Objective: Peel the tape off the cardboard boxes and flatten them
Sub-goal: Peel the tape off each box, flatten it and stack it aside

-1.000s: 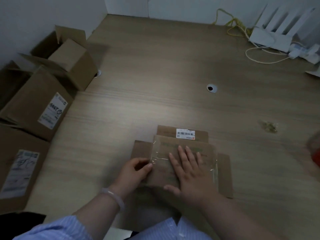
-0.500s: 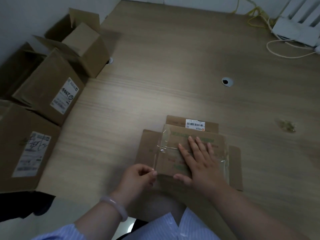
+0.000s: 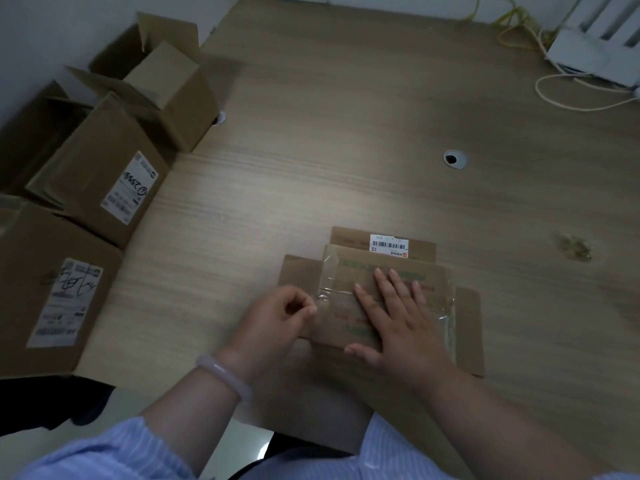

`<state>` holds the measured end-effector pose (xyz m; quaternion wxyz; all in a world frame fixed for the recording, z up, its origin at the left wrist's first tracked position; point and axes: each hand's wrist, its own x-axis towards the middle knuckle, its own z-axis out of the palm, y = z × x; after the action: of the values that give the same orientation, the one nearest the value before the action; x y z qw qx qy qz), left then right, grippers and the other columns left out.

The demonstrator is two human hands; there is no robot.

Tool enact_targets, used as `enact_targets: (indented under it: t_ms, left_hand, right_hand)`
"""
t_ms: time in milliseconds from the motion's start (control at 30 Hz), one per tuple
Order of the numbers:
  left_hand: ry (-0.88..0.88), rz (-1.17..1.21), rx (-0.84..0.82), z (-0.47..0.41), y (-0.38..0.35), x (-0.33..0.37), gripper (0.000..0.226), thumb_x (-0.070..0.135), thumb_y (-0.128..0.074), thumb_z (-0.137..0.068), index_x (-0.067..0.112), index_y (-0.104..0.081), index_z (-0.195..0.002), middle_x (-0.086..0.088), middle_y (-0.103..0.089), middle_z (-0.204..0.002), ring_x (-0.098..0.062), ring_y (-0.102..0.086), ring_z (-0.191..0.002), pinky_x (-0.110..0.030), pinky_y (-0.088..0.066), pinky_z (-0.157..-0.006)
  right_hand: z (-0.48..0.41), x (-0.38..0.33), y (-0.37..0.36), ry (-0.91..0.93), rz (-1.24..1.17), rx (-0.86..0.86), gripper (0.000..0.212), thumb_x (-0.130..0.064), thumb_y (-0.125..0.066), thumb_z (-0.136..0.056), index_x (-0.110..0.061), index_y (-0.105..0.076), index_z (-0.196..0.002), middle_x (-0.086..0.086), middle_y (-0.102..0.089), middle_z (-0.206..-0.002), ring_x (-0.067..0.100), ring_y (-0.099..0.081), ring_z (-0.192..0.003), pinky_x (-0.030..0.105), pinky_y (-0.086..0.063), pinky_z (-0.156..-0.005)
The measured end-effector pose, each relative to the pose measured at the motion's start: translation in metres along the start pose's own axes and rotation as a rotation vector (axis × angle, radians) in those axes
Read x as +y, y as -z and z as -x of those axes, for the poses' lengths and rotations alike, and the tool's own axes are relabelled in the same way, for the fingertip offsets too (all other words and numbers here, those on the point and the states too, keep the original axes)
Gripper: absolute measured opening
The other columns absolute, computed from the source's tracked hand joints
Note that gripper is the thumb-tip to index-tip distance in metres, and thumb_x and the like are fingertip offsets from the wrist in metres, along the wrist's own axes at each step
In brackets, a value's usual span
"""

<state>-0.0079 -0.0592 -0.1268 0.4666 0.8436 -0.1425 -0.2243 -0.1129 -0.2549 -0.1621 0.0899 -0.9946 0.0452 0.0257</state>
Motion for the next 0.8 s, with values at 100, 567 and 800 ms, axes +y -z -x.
enact_targets:
  t_ms: [100,567,800]
  left_hand:
    - [-0.125,-0.266,0.157,-0.018,0.008,0.010,0.018,0.018,-0.077,-0.076,0.026,-0.064,-0.066,0.013,-0.061,-0.069,-0.006,-0.059,-0.071,-0.022,-0.048,-0.067]
    - [0.204,-0.052,-0.100,-0.048,-0.006,-0.009,0.026,0.014,-0.084,-0.069,0.014,-0.069,-0.090,-0.001,-0.070,-0.080,-0.014,-0.066,-0.073,-0.039,-0.057,-0.078]
    - [0.386,0.289,-0.108,-0.053,-0.006,-0.003,0.028,-0.010,-0.069,-0.077,0.012,-0.052,-0.083,-0.010,-0.059,-0.072,-0.023,-0.059,-0.069,-0.052,-0.054,-0.084]
  right_hand:
    - [0.000,0.000,0.000,-0.002,-0.009,0.003,0.089,-0.080,-0.037,-0.073,-0.025,-0.039,-0.143,0.015,-0.032,-0.152,0.031,-0.025,-0.142,0.053,-0.019,-0.110]
    - [0.000,-0.004,0.007,-0.056,-0.103,-0.003,0.088,-0.080,-0.046,-0.066,-0.035,-0.040,-0.142,0.008,-0.031,-0.153,0.026,-0.022,-0.144,0.052,-0.016,-0.113]
    - [0.000,-0.003,0.005,-0.059,-0.098,0.009,0.089,-0.080,-0.048,-0.065,-0.036,-0.039,-0.142,0.007,-0.030,-0.154,0.025,-0.022,-0.144,0.051,-0.016,-0.113]
